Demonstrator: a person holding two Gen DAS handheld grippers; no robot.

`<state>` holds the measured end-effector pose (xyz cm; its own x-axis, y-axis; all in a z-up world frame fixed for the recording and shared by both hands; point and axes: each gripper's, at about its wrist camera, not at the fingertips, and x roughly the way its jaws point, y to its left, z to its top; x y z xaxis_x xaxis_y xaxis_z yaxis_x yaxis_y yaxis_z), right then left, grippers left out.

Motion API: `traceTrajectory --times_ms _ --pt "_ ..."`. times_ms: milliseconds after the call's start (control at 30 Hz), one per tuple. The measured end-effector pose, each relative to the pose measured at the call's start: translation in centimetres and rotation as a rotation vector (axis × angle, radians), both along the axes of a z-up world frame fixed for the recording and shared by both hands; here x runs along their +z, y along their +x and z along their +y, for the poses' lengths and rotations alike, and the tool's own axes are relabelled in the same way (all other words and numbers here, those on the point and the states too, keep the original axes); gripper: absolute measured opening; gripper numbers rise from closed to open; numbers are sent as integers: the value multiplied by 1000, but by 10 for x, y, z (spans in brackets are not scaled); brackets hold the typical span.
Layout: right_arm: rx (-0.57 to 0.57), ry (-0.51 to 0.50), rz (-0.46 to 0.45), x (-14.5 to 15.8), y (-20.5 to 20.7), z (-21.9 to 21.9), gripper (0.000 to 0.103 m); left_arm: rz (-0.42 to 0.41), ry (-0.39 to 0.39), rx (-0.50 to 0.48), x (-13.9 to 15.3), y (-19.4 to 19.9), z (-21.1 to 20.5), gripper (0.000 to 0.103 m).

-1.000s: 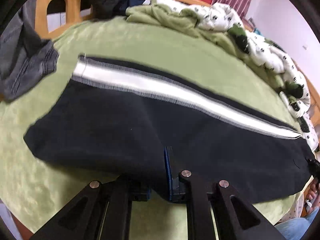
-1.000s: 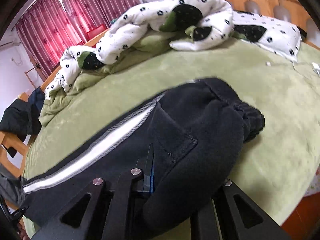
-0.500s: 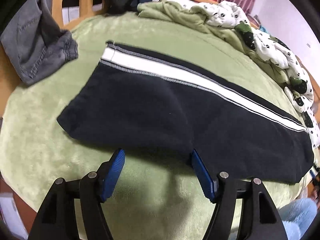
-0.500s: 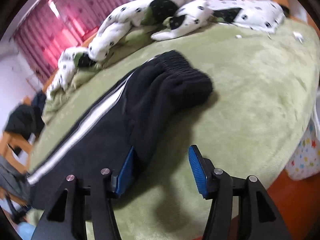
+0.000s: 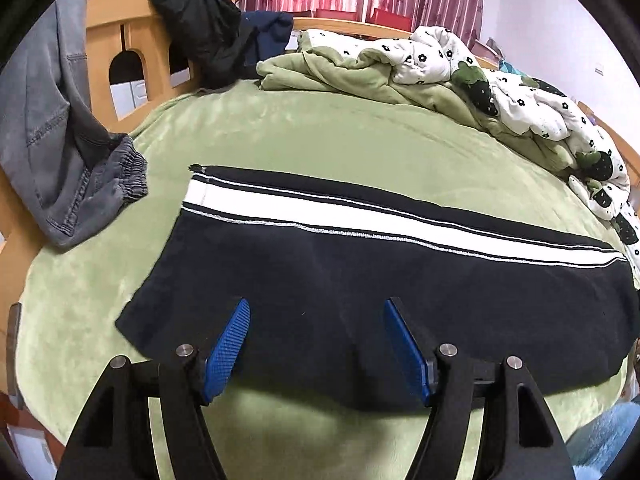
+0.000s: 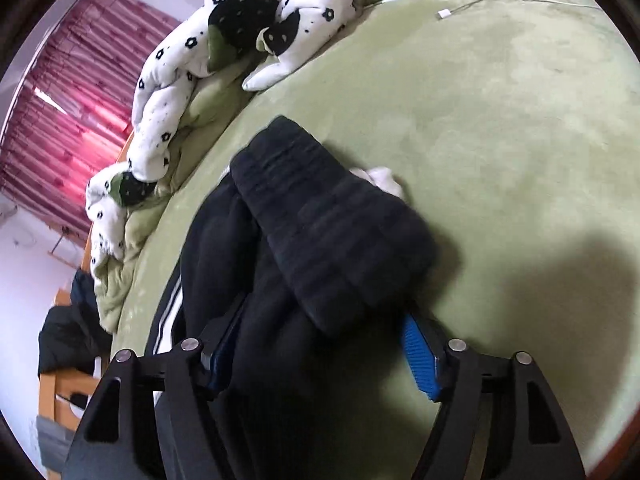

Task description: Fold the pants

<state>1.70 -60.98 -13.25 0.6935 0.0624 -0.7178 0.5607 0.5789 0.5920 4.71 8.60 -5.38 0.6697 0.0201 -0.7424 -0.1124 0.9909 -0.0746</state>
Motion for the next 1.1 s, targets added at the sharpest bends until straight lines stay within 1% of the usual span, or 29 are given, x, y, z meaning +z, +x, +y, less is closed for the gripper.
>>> traceTrajectory --times_ms 33,67,100,133,167,233,267,300,333,367,400,433,467,500,533,567,633,700,767,833,867,900,933,967,1067,1100 --pt "-16 -31 6 2 6 0 53 11 -12 -2 -2 3 1 67" --pt "-18 -67 6 7 9 1 48 16 -20 0 -3 4 0 67" --pt "-3 -131 7 14 13 2 42 18 -25 -1 -3 4 1 67" --pt "35 -220 5 25 17 4 40 11 -26 -5 -1 2 2 67" --pt "83 -318 -37 42 16 7 39 0 -29 -11 -1 0 2 67" --pt "140 -444 -131 71 9 14 39 -19 -42 -24 -1 -4 6 67" --pt "141 -503 -150 81 7 20 39 -19 -46 -20 -2 -5 7 67" --pt "137 -537 -143 82 7 24 41 -14 -54 -10 -4 -5 9 67" --pt "143 -563 -119 78 9 28 45 0 -72 0 -7 -5 12 67" --pt "155 -576 -48 64 15 29 46 9 -84 5 -8 -5 15 67" --pt "159 -560 10 53 22 25 51 14 -90 9 -8 -6 17 67" --pt "157 -518 104 31 24 19 54 15 -88 13 -6 -8 20 67" --pt "152 -491 136 19 20 14 55 13 -81 15 -5 -9 22 67" --pt "134 -450 135 9 10 9 59 10 -69 18 -3 -11 24 67" --pt "95 -414 94 9 -5 7 63 11 -54 25 0 -12 27 68" --pt "75 -418 100 11 -15 7 63 11 -54 26 1 -12 31 68" --pt "73 -482 126 21 -29 17 63 8 -59 30 4 -10 38 68" --pt "76 -580 174 38 -37 31 63 -1 -58 44 6 -3 48 68" --pt "91 -649 196 56 -41 46 63 -5 -78 50 6 6 59 68" --pt "87 -724 200 77 -44 64 63 -4 -103 53 3 19 69 68" --pt "81 -748 190 88 -47 72 63 -5 -98 54 2 25 74 68" --pt "74 -756 176 99 -47 80 63 -9 -78 59 1 33 78 68" --pt "75 -750 157 108 -48 89 63 -18 -52 62 -1 42 84 68" --pt "87 -733 137 117 -46 99 63 -24 -43 61 -1 49 88 68" --pt "132 -678 107 132 -26 135 63 -16 -65 59 -5 78 110 67" --pt "150 -661 94 136 -16 149 64 -10 -66 65 -6 88 117 65"
